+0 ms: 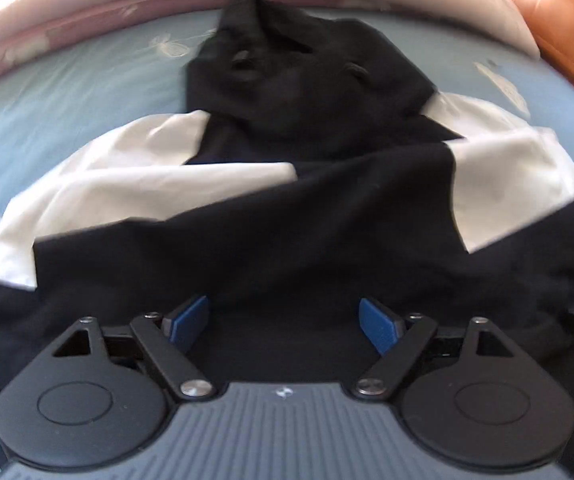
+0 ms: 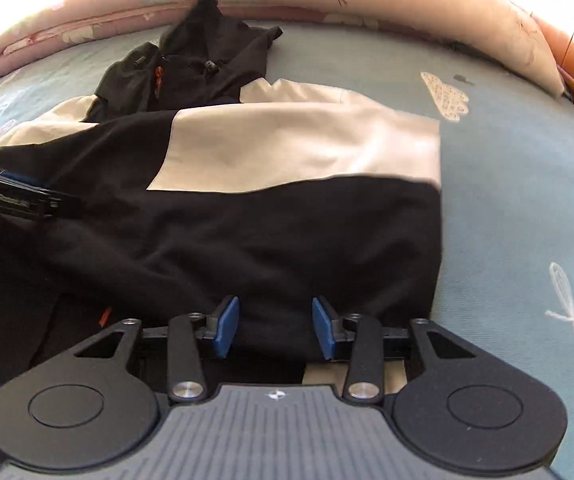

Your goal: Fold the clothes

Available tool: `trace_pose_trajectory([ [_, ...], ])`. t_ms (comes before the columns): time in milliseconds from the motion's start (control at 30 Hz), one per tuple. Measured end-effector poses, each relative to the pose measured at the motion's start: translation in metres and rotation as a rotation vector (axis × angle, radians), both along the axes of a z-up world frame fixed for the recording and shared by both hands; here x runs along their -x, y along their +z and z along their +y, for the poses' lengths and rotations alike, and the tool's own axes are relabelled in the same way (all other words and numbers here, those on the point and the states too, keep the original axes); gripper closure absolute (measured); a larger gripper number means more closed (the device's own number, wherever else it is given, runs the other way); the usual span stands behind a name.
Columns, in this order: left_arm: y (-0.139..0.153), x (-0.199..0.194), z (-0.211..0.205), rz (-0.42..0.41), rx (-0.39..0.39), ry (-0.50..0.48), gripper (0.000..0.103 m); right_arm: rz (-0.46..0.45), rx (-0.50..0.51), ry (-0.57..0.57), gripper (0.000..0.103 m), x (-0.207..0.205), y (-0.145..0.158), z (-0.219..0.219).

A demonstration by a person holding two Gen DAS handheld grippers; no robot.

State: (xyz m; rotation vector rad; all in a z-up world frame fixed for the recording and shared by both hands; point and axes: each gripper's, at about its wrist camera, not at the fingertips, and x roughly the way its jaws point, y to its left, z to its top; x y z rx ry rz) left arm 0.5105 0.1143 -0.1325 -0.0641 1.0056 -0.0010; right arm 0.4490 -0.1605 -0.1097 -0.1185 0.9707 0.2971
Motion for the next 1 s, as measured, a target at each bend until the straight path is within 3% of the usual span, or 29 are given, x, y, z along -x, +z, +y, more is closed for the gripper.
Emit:
trace_pose_trajectory([
  [100, 0.005, 0.001, 0.009, 0.043, -0.066, -0.047, 0.02, 0.023, -0.003, -0.002, 0.051, -0.003, 0.001, 0.0],
  [233, 0.012, 0.01, 0.027, 0.084, -0.093, -0.066, 0.02, 0.053, -0.013, -0.038, 0.049, -0.004, 0.009, 0.0],
  [400, 0.031, 0.02, 0.016, 0.033, -0.052, -0.103, 0.019, 0.028, -0.084, -0.084, 0.047, 0.004, 0.019, 0.003],
  [467, 0.022, 0.02, 0.006, 0.047, -0.081, -0.143, 0.019, 0.045, -0.084, -0.083, 0.046, 0.009, 0.016, 0.009],
  [567, 0.007, 0.019, 0.003, 0.111, -0.106, -0.132, 0.02, 0.074, -0.064, -0.064, 0.046, 0.015, 0.011, 0.013],
  [767, 0.049, 0.055, -0.007, -0.029, -0.075, -0.115, 0.019, 0.045, -0.059, -0.015, 0.046, 0.033, 0.023, 0.005],
  [1000, 0.041, 0.103, -0.023, 0.028, -0.081, -0.081, 0.019, 0.089, -0.022, 0.122, 0.042, 0.057, 0.014, 0.023],
])
